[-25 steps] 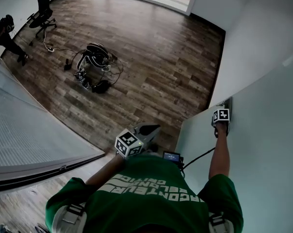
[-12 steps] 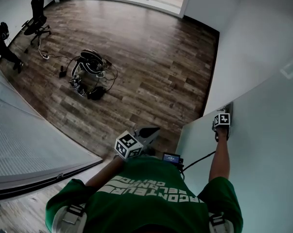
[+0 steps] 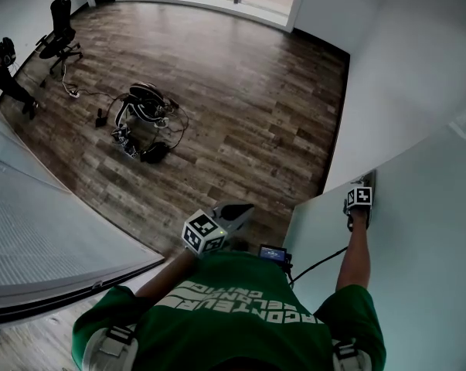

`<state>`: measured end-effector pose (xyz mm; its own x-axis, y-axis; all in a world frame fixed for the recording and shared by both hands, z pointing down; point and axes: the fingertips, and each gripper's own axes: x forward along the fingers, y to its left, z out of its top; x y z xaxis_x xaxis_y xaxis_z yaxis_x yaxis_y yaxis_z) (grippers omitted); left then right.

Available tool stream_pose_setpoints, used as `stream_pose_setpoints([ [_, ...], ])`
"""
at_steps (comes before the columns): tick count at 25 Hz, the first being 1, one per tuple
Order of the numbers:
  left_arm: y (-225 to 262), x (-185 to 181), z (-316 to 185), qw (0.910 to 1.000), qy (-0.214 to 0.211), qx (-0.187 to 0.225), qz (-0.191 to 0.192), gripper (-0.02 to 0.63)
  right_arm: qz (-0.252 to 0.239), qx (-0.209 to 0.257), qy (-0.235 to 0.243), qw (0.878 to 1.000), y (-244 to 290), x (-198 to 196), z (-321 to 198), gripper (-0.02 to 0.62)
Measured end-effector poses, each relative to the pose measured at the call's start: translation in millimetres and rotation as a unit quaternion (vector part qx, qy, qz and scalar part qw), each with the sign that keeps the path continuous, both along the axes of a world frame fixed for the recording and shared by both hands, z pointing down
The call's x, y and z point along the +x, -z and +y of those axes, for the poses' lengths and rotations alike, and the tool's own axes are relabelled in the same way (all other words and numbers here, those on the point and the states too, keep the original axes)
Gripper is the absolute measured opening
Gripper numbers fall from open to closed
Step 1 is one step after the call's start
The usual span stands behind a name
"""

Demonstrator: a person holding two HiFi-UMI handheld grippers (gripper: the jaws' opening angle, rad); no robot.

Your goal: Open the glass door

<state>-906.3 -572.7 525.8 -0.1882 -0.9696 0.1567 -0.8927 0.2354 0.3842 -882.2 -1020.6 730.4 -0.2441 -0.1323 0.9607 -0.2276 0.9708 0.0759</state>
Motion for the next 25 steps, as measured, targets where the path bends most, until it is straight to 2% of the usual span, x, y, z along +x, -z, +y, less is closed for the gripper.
stream_pose_setpoints([
  [7,8,-12,11,0.9999,0.015,0.003,-0.005,0.015,0.026,-0.030,-0.022,0.999,6,10,-4,-0.004],
  [9,8,-13,13,0.9998,0.018,0.004,-0.005,0.015,0.027,-0.036,-0.037,0.998,12,12,-5,0.060],
  [12,5,-12,17,0.9998,0.021,0.004,-0.006,0.015,0.039,-0.028,-0.042,0.998,19,17,-5,0.085],
  [18,4,-6,26,0.9998,0.019,0.005,-0.005,0.015,0.067,0.043,-0.033,0.996,40,34,-8,0.117],
  [22,2,0,35,0.9998,0.020,0.004,-0.002,0.015,0.048,0.113,-0.025,0.992,74,39,-8,0.116],
  [25,6,4,41,0.9998,0.018,0.004,-0.001,0.015,0.013,0.150,-0.019,0.988,102,37,-2,0.115],
])
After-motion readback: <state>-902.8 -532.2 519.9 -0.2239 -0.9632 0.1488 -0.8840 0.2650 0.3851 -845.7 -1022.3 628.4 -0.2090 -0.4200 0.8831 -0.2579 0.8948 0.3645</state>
